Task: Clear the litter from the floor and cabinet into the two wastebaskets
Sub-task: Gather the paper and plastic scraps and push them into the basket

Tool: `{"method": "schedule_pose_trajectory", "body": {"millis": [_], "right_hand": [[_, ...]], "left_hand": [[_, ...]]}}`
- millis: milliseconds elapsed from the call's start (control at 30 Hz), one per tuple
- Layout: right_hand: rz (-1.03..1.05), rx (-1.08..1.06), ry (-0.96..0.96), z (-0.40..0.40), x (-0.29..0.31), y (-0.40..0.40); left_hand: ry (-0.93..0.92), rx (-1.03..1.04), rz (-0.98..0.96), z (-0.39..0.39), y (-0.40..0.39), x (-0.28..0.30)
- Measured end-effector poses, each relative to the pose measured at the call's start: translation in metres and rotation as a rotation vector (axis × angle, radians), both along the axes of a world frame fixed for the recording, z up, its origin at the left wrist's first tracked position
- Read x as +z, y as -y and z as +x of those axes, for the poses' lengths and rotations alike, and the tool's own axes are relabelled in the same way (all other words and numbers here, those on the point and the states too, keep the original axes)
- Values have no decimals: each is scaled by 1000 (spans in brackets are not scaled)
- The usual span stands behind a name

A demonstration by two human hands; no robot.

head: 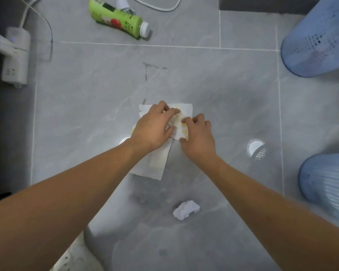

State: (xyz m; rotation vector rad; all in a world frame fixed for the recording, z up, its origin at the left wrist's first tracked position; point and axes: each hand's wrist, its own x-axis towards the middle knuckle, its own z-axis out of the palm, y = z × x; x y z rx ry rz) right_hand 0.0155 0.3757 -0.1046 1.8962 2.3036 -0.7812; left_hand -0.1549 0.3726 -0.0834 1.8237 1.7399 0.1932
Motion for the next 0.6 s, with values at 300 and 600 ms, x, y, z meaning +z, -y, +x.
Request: {"method": "schedule_pose_trajectory", "body": {"millis": [300, 600], "right_hand": [[-42, -157, -193, 18, -6, -12], [-78, -355, -298, 77, 37, -1]], "left_hand": [[-51, -86, -3, 32, -23, -25], [61, 107, 58, 62, -7, 27]]}}
